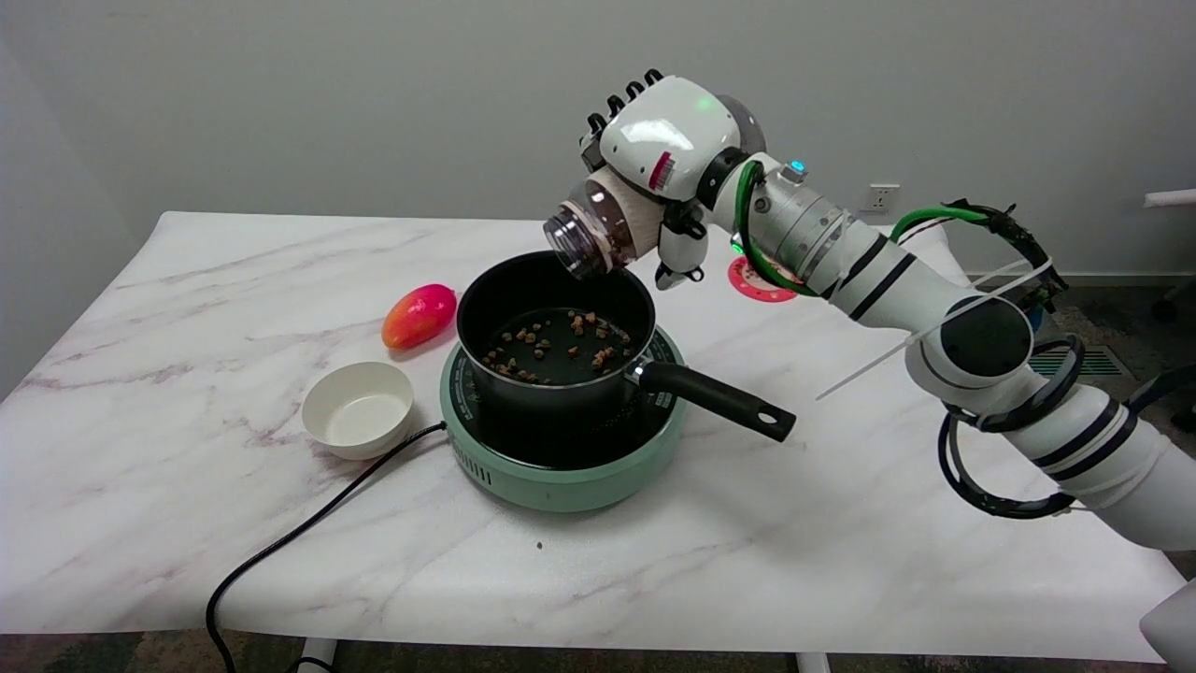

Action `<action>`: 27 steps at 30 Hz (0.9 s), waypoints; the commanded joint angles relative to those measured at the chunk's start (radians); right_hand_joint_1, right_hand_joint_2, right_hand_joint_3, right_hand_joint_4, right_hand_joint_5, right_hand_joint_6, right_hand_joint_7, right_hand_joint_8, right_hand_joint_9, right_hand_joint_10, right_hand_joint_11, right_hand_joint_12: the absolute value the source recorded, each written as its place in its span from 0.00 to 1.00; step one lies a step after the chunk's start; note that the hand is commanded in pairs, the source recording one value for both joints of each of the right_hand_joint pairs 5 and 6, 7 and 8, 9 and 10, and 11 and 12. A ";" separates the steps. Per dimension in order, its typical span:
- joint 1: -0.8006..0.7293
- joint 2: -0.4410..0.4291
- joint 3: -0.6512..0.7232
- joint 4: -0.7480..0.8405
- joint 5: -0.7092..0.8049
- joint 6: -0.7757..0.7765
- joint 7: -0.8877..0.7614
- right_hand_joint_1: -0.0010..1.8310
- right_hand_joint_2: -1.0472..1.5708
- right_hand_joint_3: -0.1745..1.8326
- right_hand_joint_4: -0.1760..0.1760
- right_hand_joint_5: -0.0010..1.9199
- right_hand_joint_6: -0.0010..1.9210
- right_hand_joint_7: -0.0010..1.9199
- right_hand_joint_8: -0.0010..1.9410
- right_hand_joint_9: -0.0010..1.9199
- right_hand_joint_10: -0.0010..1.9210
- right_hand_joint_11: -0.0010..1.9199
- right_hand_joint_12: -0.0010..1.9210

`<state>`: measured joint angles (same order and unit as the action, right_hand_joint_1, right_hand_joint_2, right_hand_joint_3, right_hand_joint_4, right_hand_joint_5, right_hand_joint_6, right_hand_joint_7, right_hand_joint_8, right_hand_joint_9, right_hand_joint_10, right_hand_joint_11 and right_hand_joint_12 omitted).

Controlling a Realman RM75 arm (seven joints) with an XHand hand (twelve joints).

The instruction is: Pour the contents of the bottle into the soup pot.

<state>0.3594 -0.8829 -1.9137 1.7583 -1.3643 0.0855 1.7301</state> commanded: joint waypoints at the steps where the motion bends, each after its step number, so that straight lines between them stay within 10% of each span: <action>1: 0.051 0.039 0.001 -0.022 -0.020 0.052 -0.013 0.74 0.86 0.33 0.50 1.00 1.00 0.99 0.98 0.70 0.70 0.62 0.62; 6: 0.093 0.064 -0.103 0.127 -0.185 0.098 0.080 0.75 0.86 0.33 0.50 1.00 1.00 0.99 0.98 0.70 0.70 0.62 0.62; 7: 0.071 0.051 0.000 -0.038 -0.021 0.087 -0.047 0.75 0.86 0.33 0.50 1.00 1.00 0.99 0.98 0.70 0.70 0.62 0.62; 21: 0.113 0.083 -0.100 0.113 -0.187 0.121 0.043 0.75 0.83 0.35 0.50 1.00 1.00 0.98 0.97 0.69 0.68 0.61 0.61; 27: 0.089 0.068 0.003 -0.043 -0.031 0.111 -0.081 0.76 0.82 0.36 0.50 1.00 1.00 0.98 0.97 0.68 0.68 0.61 0.61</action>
<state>0.4295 -0.8303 -1.9144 1.7239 -1.3881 0.1693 1.6769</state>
